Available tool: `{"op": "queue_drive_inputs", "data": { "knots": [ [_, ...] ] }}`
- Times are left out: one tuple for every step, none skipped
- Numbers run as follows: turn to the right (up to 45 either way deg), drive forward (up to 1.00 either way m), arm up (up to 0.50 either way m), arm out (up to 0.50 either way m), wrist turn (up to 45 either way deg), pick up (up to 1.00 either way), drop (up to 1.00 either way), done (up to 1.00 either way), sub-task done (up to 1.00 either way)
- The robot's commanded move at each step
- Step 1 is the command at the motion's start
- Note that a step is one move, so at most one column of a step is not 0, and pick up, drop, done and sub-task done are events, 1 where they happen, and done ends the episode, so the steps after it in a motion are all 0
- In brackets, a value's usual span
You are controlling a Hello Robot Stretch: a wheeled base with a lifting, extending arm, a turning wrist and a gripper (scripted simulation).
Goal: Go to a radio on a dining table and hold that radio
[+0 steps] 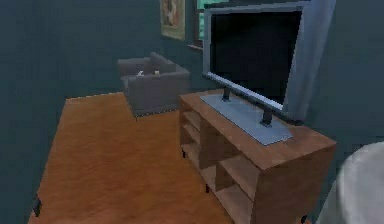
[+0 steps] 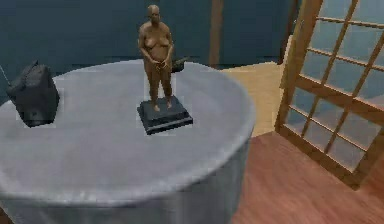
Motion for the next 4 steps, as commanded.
{"op": "queue_drive_inputs", "data": {
  "knots": [
    [0.0, 0.35, 0.00, 0.00, 0.0, 0.00, 0.00, 0.00, 0.00],
    [-9.0, 0.00, 0.00, 0.00, 0.0, 0.00, 0.00, 0.00, 0.00],
    [0.0, 0.00, 0.50, 0.00, 0.0, 0.00, 0.00, 0.00, 0.00],
    [0.0, 0.00, 0.38, 0.00, 0.0, 0.00, 0.00, 0.00, 0.00]
  ]
}}
